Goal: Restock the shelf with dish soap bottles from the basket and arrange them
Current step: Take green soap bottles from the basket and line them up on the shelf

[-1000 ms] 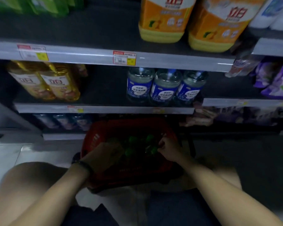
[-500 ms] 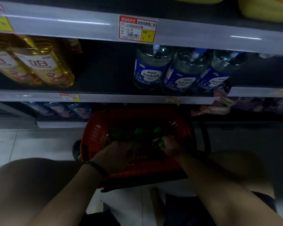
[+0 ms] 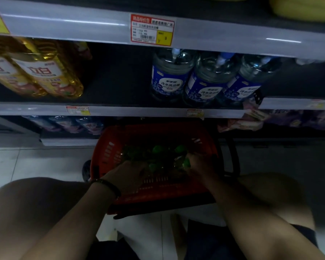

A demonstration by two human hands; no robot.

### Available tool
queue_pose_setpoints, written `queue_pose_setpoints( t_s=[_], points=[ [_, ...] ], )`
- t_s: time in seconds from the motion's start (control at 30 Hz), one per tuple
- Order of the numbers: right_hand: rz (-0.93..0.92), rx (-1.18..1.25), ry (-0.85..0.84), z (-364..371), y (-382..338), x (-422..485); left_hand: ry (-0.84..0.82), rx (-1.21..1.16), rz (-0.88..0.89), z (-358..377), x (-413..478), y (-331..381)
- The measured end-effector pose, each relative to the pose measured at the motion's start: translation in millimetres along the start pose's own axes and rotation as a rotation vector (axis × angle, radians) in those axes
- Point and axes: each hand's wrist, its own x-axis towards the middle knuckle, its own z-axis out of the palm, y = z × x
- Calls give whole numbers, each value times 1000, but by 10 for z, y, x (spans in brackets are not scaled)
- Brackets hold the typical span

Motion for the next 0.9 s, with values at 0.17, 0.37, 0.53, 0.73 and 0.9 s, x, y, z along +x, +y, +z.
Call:
queue_pose_setpoints(
  t_s=[0.17, 0.37, 0.53, 0.73, 0.9],
  points=[
    [-62, -44, -12, -445, -190, -364, 76, 80, 47, 42, -16, -93],
    [-173, -23, 101, -1182, -487, -915, 190, -99, 122, 91, -40, -56],
    [-292, -5, 213, -1868, -870, -1452, 282, -519, 255, 34, -191, 29],
    [-430, -83, 257, -2647, -1520, -2105, 404, -464, 439, -194, -721, 580],
    [-508, -101, 308, -3159, -2011, -2484, 614, -630, 520, -436, -1134, 572]
  ],
)
